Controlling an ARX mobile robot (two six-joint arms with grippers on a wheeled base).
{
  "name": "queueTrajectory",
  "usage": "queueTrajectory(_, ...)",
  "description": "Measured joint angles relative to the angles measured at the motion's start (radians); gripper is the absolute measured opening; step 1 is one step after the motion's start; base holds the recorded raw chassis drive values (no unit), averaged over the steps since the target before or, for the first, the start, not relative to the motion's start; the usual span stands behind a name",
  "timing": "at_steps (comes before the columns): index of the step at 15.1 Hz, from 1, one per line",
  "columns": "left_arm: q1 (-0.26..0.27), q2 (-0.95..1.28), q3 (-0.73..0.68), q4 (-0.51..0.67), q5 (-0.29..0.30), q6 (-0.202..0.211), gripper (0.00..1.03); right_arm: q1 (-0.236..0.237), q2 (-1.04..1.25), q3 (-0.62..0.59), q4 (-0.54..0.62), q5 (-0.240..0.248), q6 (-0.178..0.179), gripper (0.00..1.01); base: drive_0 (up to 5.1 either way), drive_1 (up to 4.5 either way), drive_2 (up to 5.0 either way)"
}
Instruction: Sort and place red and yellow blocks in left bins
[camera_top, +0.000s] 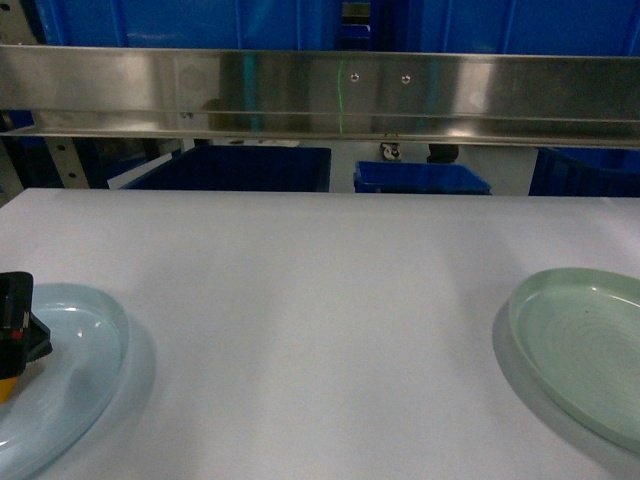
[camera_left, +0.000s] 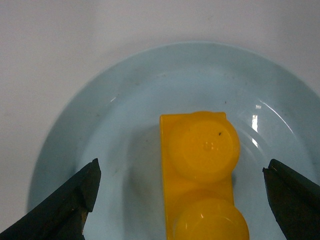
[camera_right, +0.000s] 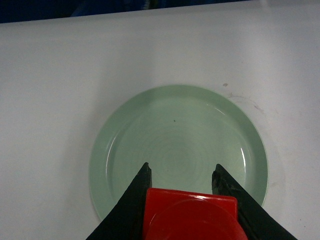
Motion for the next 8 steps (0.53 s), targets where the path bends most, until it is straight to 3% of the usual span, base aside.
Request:
queueTrajectory(2,-0.001,0.072,0.016,0.077,-0.011,0.045,0.98,0.0,0.0,0.0,0.0,0.0,0.0,0.29,0.0,0.0,0.0)
queueTrajectory(6,-0.001,0.132,0.063,0.082,-0.011,0.045,0.98,0.0,0.0,0.0,0.0,0.0,0.0,0.29,0.0,0.0,0.0)
queueTrajectory(7,0.001,0.148,0.073,0.075,-0.011,0.046,0.96,0.0,0.0,0.0,0.0,0.0,0.0,0.29,0.0,0.0,0.0)
queueTrajectory(8,0.003,0.161,0.092,0.059,-0.006,0.043,0.83,0.0,0.0,0.0,0.0,0.0,0.0,0.29,0.0,0.0,0.0)
